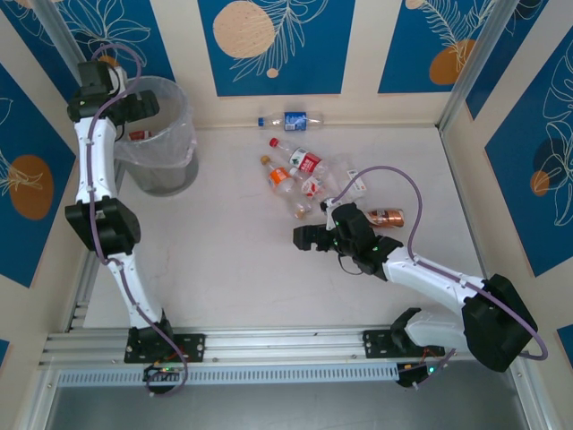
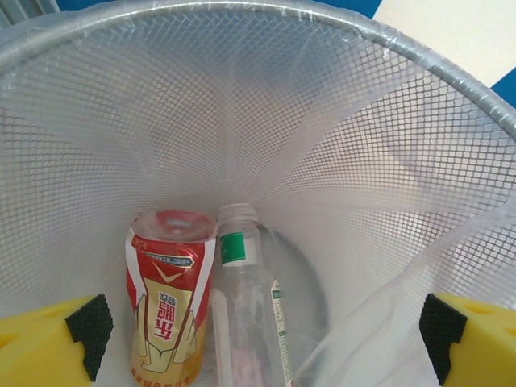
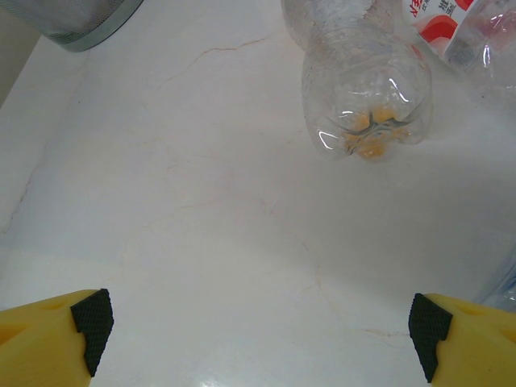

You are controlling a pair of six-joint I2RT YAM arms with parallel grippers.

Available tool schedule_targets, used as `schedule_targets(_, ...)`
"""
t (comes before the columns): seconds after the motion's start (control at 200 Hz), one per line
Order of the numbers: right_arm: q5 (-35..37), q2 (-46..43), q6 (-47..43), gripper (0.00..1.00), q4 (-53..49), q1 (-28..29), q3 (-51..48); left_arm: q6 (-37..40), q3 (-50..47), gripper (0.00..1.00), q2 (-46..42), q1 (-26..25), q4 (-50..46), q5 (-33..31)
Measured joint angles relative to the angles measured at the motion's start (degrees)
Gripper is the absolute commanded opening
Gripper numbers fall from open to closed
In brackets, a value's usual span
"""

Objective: Put the plastic bottles in the bin

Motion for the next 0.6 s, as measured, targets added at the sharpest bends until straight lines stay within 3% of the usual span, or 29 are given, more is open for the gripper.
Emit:
schedule_targets(0.295, -0.7, 0.0, 0.6, 0.97, -1.6, -1.4, 0.5, -1.4, 0.0, 0.99, -2.9, -2.8, 0.1, 1.4)
schedule_targets(0.6, -0.4, -0.4, -1.0, 0.98, -13.5, -10.4, 5.8, -1.6, -10.3, 0.99, -17.4, -14.3, 5.9, 2.1)
